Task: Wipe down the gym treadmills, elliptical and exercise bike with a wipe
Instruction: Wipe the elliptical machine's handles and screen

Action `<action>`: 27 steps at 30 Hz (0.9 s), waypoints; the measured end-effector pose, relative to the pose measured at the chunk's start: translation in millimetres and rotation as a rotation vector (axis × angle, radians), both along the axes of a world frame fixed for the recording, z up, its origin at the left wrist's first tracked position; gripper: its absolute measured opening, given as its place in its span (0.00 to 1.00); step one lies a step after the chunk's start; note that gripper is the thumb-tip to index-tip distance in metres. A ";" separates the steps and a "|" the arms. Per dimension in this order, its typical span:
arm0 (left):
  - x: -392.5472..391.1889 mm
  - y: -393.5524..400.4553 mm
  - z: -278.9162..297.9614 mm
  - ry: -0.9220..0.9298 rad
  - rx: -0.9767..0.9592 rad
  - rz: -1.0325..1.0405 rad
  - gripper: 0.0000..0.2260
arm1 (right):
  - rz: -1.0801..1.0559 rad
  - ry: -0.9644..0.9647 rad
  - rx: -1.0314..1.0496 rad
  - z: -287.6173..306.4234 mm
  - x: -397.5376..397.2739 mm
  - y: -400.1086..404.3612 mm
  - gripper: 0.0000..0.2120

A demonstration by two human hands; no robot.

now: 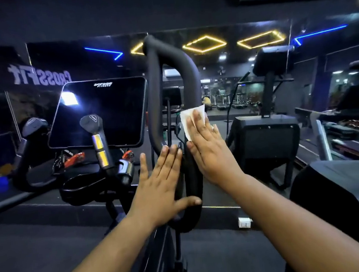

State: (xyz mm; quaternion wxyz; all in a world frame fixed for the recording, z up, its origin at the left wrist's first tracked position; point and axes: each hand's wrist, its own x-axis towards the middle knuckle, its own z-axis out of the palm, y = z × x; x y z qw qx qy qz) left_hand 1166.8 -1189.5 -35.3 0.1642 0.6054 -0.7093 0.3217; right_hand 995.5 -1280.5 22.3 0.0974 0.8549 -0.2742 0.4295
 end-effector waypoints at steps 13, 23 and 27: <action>-1.0 -15.9 70.6 -0.162 0.144 0.135 0.62 | 0.164 -0.306 0.178 29.7 14.1 -4.0 0.28; 14.7 -40.5 77.7 -0.098 -0.046 -0.022 0.50 | 0.199 -0.378 0.133 -11.3 6.8 7.9 0.25; 15.8 -45.5 77.9 -0.124 -0.111 -0.052 0.51 | 0.183 -0.382 0.174 55.7 20.2 -12.4 0.28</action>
